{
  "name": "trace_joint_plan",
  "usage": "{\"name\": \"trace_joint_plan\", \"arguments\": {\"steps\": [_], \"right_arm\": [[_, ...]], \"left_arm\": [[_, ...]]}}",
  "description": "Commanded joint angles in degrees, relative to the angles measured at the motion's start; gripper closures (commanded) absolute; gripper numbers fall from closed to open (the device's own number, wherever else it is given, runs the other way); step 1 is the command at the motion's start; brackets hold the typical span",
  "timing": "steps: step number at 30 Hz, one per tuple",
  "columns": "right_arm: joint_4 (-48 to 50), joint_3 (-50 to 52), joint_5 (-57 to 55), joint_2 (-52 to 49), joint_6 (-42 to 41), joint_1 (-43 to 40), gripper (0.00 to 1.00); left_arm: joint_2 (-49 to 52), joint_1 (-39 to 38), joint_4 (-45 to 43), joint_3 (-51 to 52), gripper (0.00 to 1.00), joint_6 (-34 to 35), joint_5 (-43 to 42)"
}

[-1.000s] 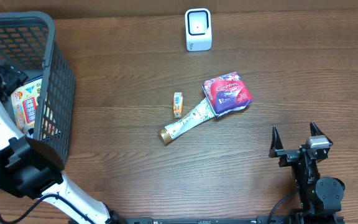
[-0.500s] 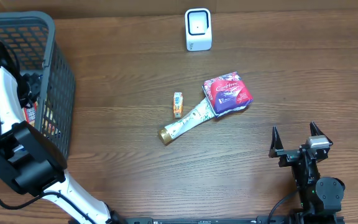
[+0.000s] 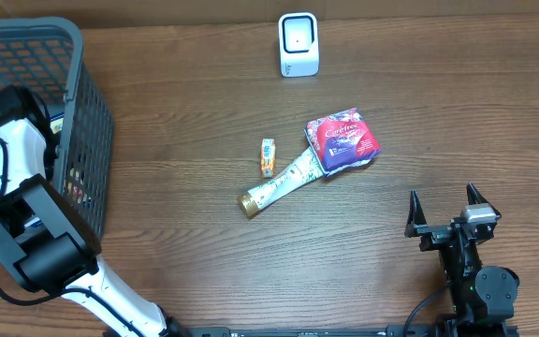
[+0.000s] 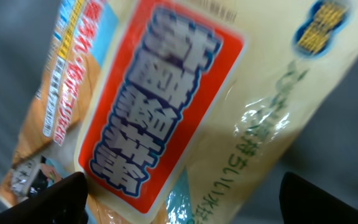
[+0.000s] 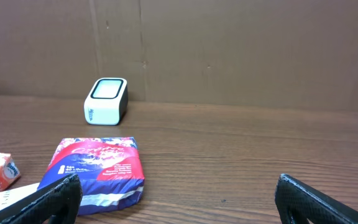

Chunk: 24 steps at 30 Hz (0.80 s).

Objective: Scan the item barcode
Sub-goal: 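Grasp the yellow snack bag in the basket with the left gripper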

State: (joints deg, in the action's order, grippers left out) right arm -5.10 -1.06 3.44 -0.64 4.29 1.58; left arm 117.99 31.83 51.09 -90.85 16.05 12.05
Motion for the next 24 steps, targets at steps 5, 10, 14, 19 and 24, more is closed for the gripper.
{"name": "trace_joint_plan", "arguments": {"steps": [5,10,14,19,24], "right_arm": [[0.46,0.57,-0.39,0.37,0.04,0.33,0.0],[0.46,0.57,-0.42,0.37,0.04,0.33,0.0],[0.46,0.57,-0.39,0.37,0.04,0.33,0.0],[0.46,0.57,-0.42,0.37,0.04,0.33,0.0],[0.46,0.57,-0.42,0.37,0.04,0.33,0.0]], "left_arm": [[-0.11,-0.46,-2.32,2.19,0.46,-2.78,1.11],[-0.13,-0.46,-2.14,1.7,0.94,-2.82,1.09],[-0.79,-0.46,0.61,-2.01,0.96,-2.75,0.83],[-2.27,-0.48,9.42,-14.1,0.96,-1.16,-4.42],[-9.01,-0.48,15.43,-25.88,0.96,0.15,-8.66]]}}
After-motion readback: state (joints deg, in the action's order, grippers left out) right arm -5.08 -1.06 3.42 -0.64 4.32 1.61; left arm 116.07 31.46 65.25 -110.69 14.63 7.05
